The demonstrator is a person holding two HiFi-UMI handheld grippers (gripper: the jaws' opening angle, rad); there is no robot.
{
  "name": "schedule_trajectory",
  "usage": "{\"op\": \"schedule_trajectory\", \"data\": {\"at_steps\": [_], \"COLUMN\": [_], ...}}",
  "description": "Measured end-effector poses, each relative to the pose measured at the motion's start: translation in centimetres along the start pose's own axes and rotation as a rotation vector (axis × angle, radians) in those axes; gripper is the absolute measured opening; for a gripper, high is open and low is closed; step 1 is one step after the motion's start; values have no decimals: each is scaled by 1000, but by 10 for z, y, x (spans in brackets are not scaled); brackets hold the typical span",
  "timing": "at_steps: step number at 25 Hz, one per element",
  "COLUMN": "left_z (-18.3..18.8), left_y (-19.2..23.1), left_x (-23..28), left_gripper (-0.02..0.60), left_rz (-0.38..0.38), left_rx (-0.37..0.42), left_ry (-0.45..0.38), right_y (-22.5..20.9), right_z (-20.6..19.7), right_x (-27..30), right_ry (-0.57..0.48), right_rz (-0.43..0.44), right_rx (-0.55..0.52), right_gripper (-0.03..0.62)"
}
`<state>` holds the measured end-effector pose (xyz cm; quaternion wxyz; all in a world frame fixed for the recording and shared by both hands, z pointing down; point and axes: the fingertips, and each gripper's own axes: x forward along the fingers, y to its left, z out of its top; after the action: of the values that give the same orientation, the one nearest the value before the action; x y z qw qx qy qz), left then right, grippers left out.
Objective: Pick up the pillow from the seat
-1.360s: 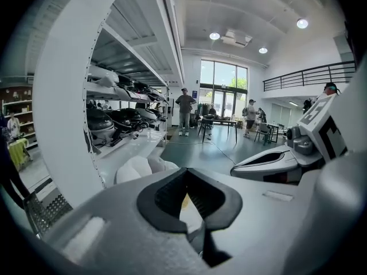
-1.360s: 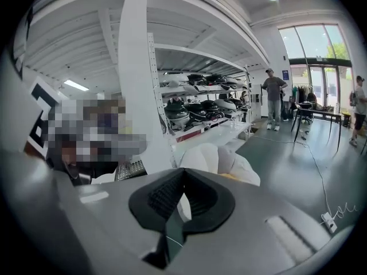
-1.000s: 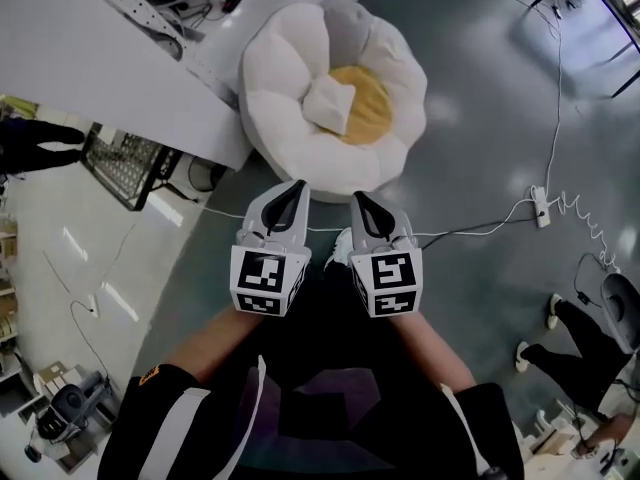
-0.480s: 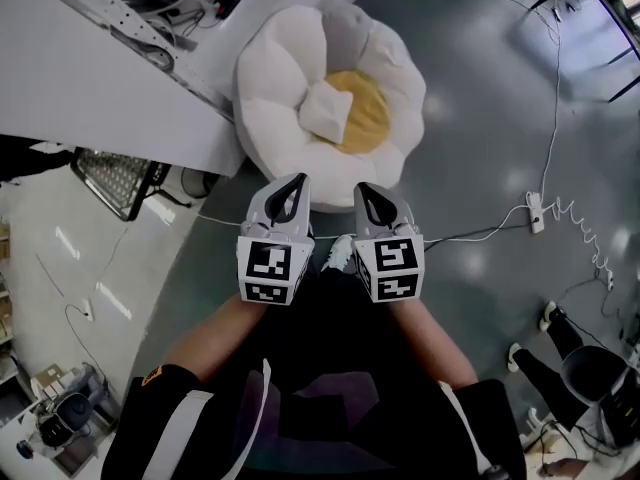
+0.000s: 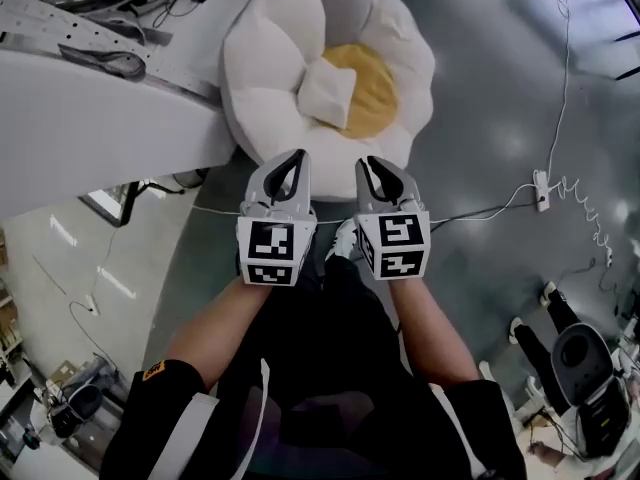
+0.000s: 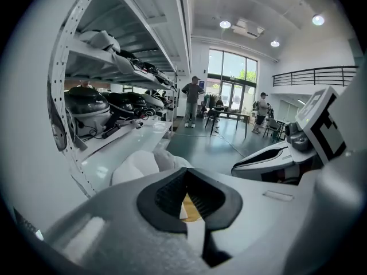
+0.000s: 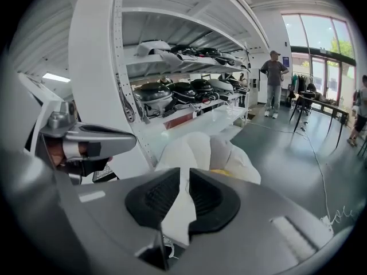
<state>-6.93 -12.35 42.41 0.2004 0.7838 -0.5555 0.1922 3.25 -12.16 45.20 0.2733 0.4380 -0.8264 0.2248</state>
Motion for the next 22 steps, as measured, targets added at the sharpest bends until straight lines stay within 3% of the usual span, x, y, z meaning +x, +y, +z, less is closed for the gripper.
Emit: {"op": "schedule_trajectory", "data": {"at_steps": [8,14,22], "left_z": [-22,-49,-79], "left_y": [36,51,74], "left_x": [57,94,143], "left_gripper": [5,5,5], "left_rz": [-11,-65,-24], "left_rx": [-37,7,10], "left_ry": [42,96,129], "right_y": [-13,-19,-42], "right_z": [-8,-21,-42], "right_x": [67,113,163], "right_ry": [65,108,144], "right_rz": [-24,-41,-55], "right_rx": [19,4,14], "right_gripper": [74,84,100]}}
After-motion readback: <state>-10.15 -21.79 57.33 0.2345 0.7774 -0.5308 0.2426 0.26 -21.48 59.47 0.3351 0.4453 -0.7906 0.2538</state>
